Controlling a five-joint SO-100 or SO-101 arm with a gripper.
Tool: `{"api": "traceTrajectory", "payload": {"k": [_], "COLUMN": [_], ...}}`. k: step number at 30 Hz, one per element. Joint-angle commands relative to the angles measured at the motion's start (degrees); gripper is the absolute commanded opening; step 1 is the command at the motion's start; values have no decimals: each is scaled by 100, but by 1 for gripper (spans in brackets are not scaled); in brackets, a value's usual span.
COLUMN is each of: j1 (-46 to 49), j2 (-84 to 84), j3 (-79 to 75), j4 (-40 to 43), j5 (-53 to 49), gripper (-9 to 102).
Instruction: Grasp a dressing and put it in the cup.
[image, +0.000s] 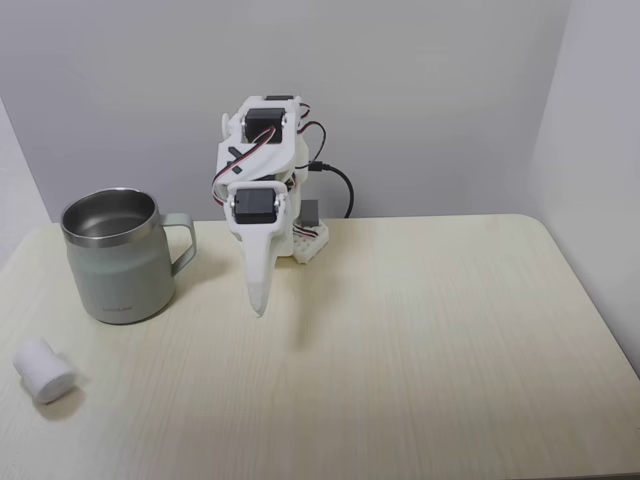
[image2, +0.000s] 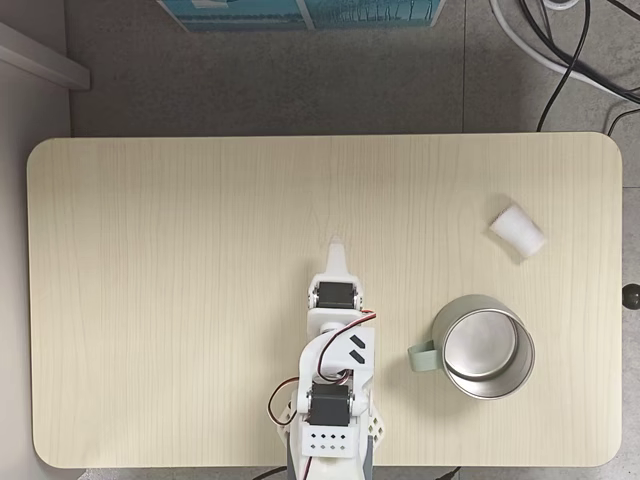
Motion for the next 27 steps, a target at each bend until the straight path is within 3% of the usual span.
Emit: {"api": "traceTrajectory", "payload": {"k": [1,21,27], "j1": [88,-18,62], "j2": [-26,-26,-35], "j3": [26,26,756], "j4": [26,9,316], "j5": [149,-9,-97], "gripper": [0,0,0]}}
